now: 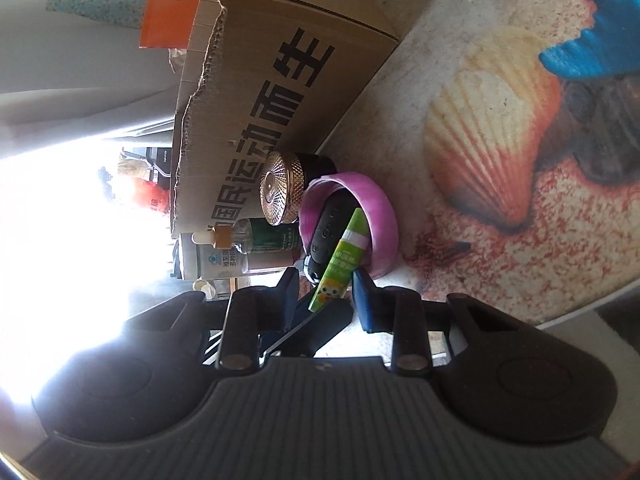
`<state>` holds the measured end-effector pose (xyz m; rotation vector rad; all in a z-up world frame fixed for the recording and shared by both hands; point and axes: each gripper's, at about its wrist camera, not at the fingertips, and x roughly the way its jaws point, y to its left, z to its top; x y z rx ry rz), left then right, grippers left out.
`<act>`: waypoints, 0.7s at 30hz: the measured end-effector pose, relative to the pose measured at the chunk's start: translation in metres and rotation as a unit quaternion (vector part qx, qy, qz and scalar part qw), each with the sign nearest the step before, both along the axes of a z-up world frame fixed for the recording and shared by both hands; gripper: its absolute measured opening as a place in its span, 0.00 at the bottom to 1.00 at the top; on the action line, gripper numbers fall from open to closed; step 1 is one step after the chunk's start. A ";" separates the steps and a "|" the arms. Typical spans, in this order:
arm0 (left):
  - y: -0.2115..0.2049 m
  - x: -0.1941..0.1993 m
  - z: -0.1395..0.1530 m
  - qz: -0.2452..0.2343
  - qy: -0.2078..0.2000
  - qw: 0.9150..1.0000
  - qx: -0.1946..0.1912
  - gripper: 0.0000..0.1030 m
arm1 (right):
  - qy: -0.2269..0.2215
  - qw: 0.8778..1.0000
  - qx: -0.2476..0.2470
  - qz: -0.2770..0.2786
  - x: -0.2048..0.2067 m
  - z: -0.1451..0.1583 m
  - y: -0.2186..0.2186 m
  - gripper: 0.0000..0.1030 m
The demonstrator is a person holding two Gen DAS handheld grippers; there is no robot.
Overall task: Organize rigid objects
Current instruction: 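Lower the right gripper onto the green lip balm tube and close, then carry the green lip balm tube with the right gripper into the box and release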
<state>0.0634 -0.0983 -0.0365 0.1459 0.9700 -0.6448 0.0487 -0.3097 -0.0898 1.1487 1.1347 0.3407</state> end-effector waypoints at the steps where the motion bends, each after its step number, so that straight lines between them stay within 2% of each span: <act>1: 0.000 -0.002 0.001 -0.002 0.000 1.000 -0.003 0.15 | -0.001 1.000 0.000 0.000 -0.001 0.000 0.000 0.26; 7: 0.001 -0.013 0.007 -0.011 -0.006 1.000 -0.016 0.15 | -0.006 1.000 0.002 -0.009 -0.008 -0.002 0.000 0.19; 11: 0.005 -0.020 0.019 -0.012 -0.020 0.999 -0.027 0.15 | -0.028 1.000 -0.010 -0.003 -0.015 0.010 0.002 0.17; 16: 0.017 -0.023 0.046 -0.002 -0.061 0.997 -0.040 0.15 | -0.081 0.995 -0.049 0.021 -0.012 0.047 0.015 0.17; 21: 0.042 -0.010 0.084 0.026 -0.106 0.992 -0.070 0.15 | -0.163 0.980 -0.092 0.065 0.010 0.099 0.042 0.16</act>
